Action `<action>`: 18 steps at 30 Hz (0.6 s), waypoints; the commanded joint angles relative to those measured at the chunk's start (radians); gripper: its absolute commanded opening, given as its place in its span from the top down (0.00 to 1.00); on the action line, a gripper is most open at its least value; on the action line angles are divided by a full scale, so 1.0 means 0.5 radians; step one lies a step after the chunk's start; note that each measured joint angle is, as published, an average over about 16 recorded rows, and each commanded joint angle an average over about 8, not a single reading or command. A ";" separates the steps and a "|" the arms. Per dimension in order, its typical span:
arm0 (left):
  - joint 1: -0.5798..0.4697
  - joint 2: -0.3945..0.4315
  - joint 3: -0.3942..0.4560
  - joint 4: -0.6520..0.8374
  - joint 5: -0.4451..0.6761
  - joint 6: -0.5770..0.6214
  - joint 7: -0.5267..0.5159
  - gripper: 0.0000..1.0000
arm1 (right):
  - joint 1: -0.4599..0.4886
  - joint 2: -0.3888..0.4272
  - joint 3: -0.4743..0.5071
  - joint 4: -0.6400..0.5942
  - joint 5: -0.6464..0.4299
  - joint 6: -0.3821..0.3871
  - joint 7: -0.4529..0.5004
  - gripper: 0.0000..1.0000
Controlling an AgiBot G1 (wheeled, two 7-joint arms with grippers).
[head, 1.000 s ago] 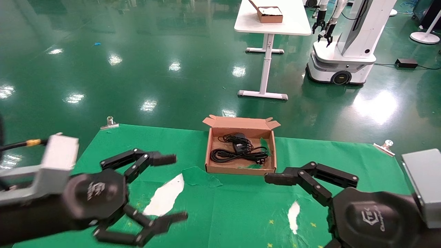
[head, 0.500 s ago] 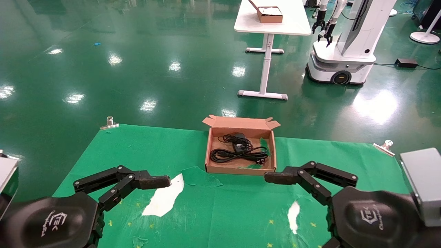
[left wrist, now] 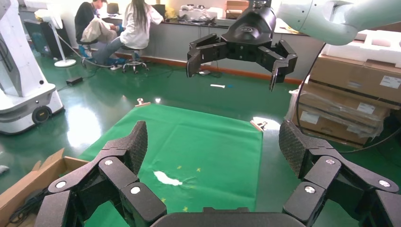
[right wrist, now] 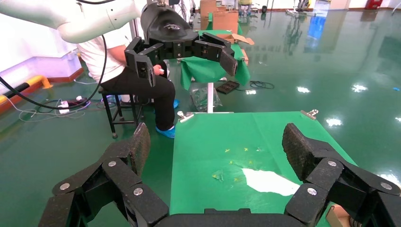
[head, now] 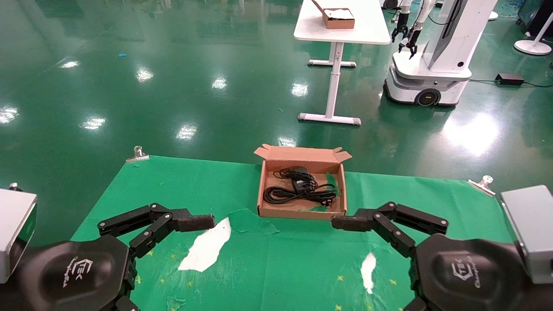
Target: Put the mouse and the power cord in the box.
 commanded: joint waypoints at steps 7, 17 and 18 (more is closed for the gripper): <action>-0.005 0.004 0.006 0.005 0.009 -0.010 0.002 0.00 | 0.001 -0.001 0.000 -0.001 -0.001 0.001 0.000 0.00; -0.007 0.006 0.010 0.007 0.014 -0.015 0.003 0.00 | 0.001 -0.001 0.000 -0.001 -0.001 0.002 0.000 0.00; -0.007 0.006 0.010 0.007 0.014 -0.016 0.003 0.00 | 0.001 -0.001 0.000 -0.001 -0.001 0.002 0.000 0.00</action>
